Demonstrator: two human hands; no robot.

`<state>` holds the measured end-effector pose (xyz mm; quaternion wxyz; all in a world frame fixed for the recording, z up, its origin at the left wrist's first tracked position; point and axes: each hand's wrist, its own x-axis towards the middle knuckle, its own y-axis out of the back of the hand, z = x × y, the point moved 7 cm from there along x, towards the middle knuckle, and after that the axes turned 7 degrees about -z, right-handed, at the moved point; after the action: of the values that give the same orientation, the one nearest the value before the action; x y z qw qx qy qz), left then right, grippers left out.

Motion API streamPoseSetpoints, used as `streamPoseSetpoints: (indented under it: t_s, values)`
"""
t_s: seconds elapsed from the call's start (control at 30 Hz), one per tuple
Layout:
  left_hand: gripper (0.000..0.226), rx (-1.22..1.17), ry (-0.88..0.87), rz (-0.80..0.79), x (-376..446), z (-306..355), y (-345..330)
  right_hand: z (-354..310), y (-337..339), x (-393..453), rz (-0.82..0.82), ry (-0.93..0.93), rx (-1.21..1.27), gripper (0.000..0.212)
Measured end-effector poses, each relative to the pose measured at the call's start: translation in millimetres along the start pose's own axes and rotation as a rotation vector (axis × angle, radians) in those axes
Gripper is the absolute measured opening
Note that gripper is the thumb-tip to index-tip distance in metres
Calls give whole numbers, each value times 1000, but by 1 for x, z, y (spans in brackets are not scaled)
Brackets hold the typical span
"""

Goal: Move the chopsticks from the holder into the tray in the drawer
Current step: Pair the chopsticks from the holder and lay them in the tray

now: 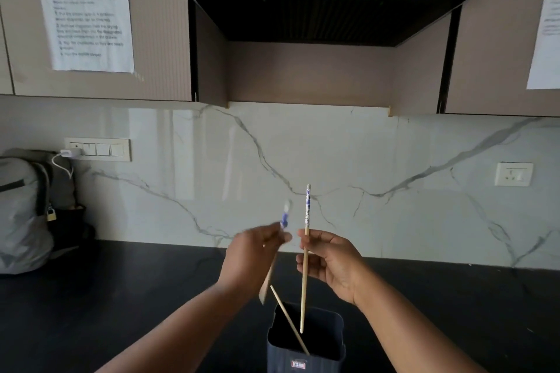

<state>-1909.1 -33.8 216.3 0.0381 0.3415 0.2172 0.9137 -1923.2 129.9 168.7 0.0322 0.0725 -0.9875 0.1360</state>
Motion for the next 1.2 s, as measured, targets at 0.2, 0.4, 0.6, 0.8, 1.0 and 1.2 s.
streamPoseSetpoints:
  t_s: [0.2, 0.4, 0.6, 0.8, 1.0, 1.2]
  values:
    - [4, -365, 423, -65, 12, -15, 2, 10, -16, -6, -84, 1, -133, 11]
    - [8, -286, 530, -185, 4, -23, -12, 14, -21, -9, -61, 33, -230, 6]
    - [9, -295, 591, -235, -2, -24, -21, 18, -15, -14, 3, 39, -316, 7]
    - [11, -281, 602, -240, -1, -26, -24, 18, -14, -16, 14, 27, -363, 5]
    - [12, -268, 589, -249, -1, -26, -27, 17, -12, -20, 11, 26, -369, 7]
    - [13, -322, 596, -241, -2, -29, -25, 16, -10, -22, 39, 151, -450, 15]
